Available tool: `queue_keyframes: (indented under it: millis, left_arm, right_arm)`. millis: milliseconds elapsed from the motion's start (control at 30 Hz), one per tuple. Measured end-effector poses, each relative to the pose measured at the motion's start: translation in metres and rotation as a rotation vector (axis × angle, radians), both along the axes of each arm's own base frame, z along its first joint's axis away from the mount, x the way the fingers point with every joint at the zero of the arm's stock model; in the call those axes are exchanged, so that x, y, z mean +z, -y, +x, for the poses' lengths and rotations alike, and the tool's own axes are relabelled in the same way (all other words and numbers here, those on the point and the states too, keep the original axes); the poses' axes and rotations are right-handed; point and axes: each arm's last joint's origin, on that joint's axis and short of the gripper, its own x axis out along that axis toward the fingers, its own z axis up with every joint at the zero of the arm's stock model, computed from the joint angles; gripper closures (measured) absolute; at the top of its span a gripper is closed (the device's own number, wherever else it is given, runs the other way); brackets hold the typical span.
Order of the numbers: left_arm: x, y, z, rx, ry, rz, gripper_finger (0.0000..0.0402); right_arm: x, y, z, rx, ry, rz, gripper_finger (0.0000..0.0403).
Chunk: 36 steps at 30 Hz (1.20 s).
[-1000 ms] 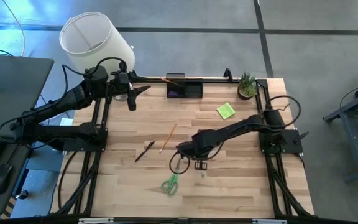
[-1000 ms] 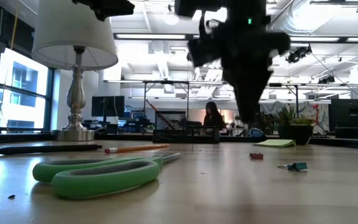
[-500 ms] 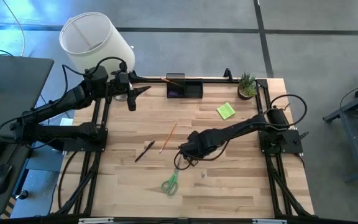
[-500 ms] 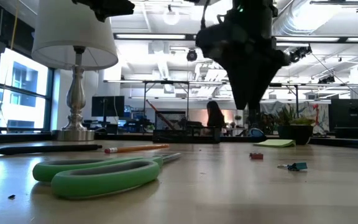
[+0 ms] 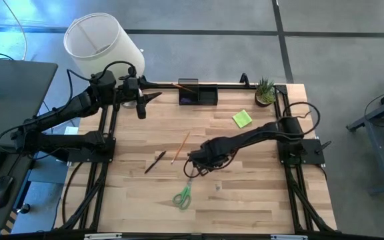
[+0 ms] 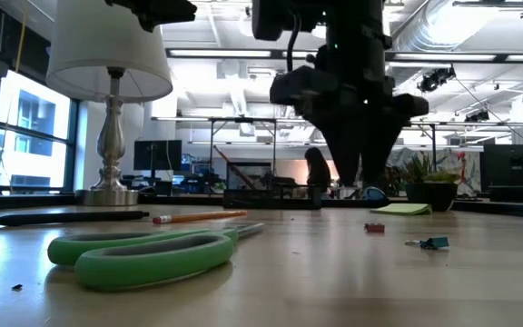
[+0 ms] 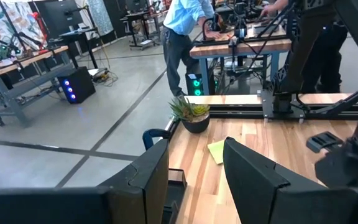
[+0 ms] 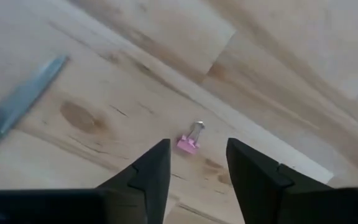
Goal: Pick and place office supplies into organizer
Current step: Put the pink binder clip into the black desk organizer
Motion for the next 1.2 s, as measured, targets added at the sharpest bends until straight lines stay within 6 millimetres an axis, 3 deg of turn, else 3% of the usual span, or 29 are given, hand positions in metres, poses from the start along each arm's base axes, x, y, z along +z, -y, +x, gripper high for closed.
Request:
queue_keyframes:
  millis: [600, 800, 967, 1200]
  left_arm:
    - [-0.001, 0.0, 0.0, 0.0, -0.007, -0.005, 0.0261]
    - [-0.001, 0.0, 0.0, -0.002, -0.007, -0.005, 0.0261]
    - [-0.001, 0.0, 0.0, 0.0, -0.008, -0.003, 0.0261]
    - [-0.001, 0.0, 0.0, -0.001, -0.01, 0.003, 0.0261]
  right_arm:
    - [-0.025, -0.012, 0.006, -0.023, -0.027, 0.068, 0.0261]
    - [-0.047, -0.01, -0.006, -0.035, -0.053, 0.108, 0.0261]
    - [-0.049, -0.009, -0.007, -0.027, -0.022, 0.113, 0.0263]
    - [-0.045, -0.009, -0.009, -0.02, -0.011, 0.102, 0.031]
